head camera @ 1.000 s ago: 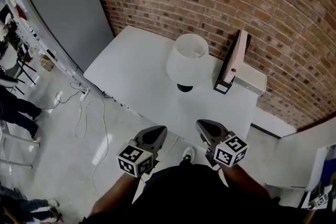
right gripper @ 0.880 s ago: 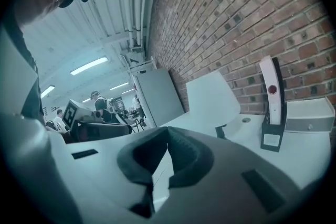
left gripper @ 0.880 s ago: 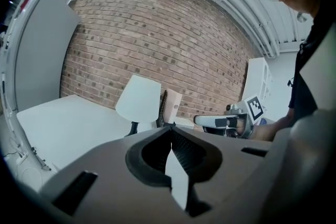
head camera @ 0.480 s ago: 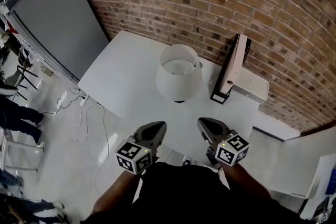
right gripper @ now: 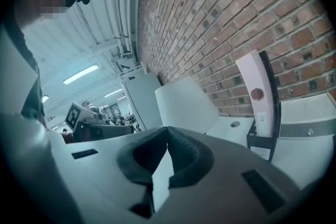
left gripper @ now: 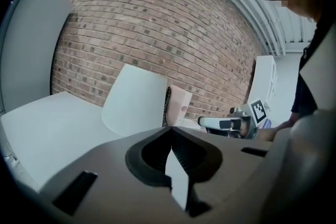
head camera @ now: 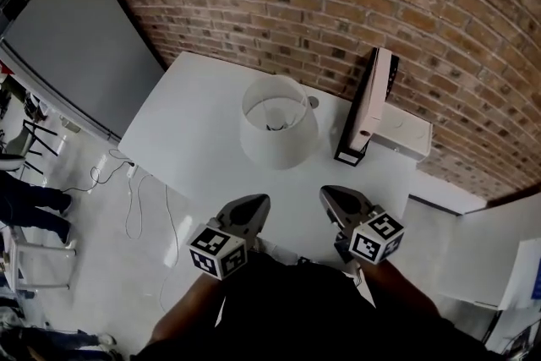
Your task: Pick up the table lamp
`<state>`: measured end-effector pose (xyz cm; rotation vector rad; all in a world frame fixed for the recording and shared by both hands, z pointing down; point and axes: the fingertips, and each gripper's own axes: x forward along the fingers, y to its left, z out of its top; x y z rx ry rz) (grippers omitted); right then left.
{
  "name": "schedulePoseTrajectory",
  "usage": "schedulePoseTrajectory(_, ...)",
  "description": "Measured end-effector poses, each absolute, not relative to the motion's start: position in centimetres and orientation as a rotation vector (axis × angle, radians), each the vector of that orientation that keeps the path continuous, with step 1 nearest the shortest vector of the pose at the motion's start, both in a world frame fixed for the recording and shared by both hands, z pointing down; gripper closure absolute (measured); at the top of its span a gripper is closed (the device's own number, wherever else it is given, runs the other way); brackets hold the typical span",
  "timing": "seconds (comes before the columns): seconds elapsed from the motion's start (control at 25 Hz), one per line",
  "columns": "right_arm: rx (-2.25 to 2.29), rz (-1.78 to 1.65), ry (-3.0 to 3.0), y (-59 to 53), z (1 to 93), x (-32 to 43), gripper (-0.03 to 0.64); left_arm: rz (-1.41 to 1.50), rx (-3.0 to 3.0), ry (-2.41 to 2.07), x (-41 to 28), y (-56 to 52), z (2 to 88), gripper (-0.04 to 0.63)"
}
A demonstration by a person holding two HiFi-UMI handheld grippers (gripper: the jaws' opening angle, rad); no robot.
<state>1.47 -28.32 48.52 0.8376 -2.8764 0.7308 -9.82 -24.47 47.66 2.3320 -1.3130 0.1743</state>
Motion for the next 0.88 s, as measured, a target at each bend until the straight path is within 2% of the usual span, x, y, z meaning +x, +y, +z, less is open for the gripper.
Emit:
schedulePoseTrajectory(0.36,0.991,0.714,-2.857,-30.1,47.1,-0.5,0.612,0.158,2.445,-1.235,-12.8,-27.4,46.0,0.592)
schedulePoseTrajectory(0.76,1.130,0.835,-2.862,-31.1,46.7,-2.4,0.610,-0.025,2.430,-1.163,-17.8,-29.4,45.0,0.589)
schedulePoseTrajectory(0.84,1.148,0.920,-2.882,-31.3,46.6,-2.5,0.582,-0.075,2.424,-1.131,-18.5,-29.6,44.9,0.562)
schedulePoseTrajectory(0.88,1.154,0.952,-2.891,-31.4,46.6,-2.5,0.554,-0.102,2.415,-1.114,-18.8,-29.7,44.9,0.512)
